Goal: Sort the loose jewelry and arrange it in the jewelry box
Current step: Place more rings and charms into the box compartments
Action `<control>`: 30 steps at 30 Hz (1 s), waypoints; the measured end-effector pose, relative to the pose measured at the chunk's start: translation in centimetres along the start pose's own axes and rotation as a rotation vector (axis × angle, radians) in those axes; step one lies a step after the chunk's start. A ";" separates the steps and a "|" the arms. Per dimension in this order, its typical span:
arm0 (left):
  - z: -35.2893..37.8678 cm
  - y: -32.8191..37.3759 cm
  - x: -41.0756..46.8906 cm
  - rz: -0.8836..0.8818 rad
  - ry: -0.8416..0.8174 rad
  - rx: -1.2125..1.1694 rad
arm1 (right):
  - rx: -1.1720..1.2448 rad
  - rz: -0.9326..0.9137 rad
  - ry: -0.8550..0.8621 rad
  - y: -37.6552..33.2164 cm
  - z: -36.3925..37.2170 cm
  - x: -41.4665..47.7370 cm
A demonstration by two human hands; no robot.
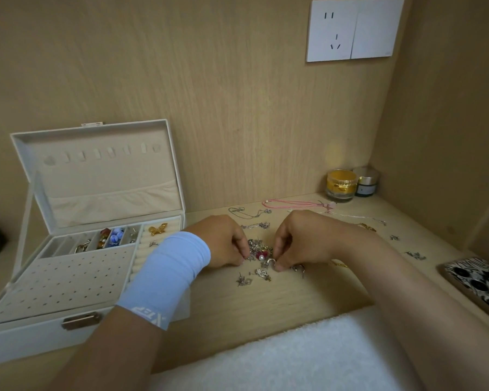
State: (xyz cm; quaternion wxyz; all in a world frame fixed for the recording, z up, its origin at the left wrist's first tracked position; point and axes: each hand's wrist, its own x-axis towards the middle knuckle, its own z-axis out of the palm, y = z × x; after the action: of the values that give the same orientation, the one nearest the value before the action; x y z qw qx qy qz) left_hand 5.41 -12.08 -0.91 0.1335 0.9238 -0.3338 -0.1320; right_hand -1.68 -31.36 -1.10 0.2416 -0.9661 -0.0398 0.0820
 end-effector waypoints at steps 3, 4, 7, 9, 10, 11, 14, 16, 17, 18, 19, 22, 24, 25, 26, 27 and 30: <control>0.0 0.4 -0.1 0.020 0.013 0.055 | -0.007 -0.006 0.037 0.1 -0.1 0.1; 0.0 0.7 -0.1 0.037 0.024 0.057 | -0.010 -0.001 0.048 0.3 -0.2 0.1; 0.3 1.6 -0.4 0.099 0.022 0.050 | 0.005 -0.005 0.062 0.4 -0.4 -0.2; 0.7 2.0 -0.4 0.110 -0.010 0.048 | 0.025 -0.031 0.051 0.1 -0.4 -0.4; 0.9 2.0 -0.4 0.106 -0.023 0.046 | 0.032 -0.040 0.042 -0.1 -0.4 -0.5; 1.0 2.0 -0.4 0.099 -0.030 0.044 | 0.039 -0.040 0.029 -0.4 -0.3 -0.6; 0.9 1.6 -0.3 0.079 -0.025 0.026 | 0.047 -0.025 -0.030 -1.2 0.2 -0.8; 0.5 1.2 -0.4 0.066 -0.004 0.007 | 0.012 -0.042 -0.046 -1.3 0.5 -0.7; 0.3 1.1 -0.5 0.061 0.004 0.000 | 0.002 -0.047 -0.047 -1.3 0.6 -0.6; 0.0 1.0 -0.6 0.057 0.010 -0.005 | 0.003 -0.048 -0.047 -1.2 0.6 -0.6; -0.3 0.9 -0.7 0.051 0.016 -0.010 | 0.010 -0.044 -0.045 -1.1 0.5 -0.5; -1.0 0.2 -0.8 0.012 0.011 -0.035 | 0.057 -0.036 -0.003 -0.8 0.0 -0.6; -1.1 -0.2 -0.9 -0.003 -0.013 -0.046 | 0.070 -0.020 0.053 -0.4 -0.6 -0.9; -1.1 -0.2 -1.0 -0.002 -0.026 -0.040 | 0.047 -0.004 0.081 -0.1 -0.9 -1.0; -1.0 -0.1 -1.1 0.006 -0.040 -0.029 | 0.009 0.023 0.099 0.1 -1.2 -1.2; -0.8 0.1 -1.1 0.016 -0.056 -0.020 | -0.038 0.059 0.098 0.4 -1.4 -1.3; -0.4 0.7 -1.1 0.033 -0.120 0.002 | -0.085 0.157 0.011 0.8 -1.6 -1.7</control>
State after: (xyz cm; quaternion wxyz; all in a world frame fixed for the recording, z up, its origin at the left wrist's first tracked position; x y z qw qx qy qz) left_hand 4.32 -11.76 -0.11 0.1143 0.9086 -0.3568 -0.1847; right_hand -3.00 -33.04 0.13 0.1934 -0.9760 0.0341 0.0938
